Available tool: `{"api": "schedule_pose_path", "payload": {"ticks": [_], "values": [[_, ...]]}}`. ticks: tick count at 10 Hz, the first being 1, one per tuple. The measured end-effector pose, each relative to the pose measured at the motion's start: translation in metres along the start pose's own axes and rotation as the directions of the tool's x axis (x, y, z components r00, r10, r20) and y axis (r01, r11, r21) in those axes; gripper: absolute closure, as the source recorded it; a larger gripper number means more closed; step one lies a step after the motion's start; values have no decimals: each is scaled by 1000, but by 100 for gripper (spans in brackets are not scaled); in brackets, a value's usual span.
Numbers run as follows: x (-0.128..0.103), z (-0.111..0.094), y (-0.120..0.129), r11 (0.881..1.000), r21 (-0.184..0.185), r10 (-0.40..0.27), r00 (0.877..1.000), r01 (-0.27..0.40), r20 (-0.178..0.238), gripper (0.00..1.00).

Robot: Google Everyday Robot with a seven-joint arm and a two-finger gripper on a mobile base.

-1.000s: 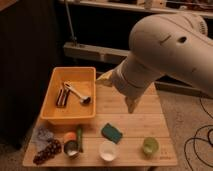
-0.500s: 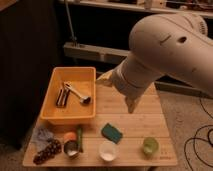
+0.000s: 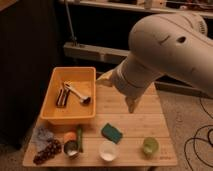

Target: Place sponge in tray

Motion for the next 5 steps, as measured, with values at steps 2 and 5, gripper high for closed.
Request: {"api": "schedule_pose_path", "payload": {"ticks": [2,5], "values": [[-16,2,3,998,-6,-64,998,64,10,20],[-62,6,17,964,-50,-263,965,262,-4,20]]}}
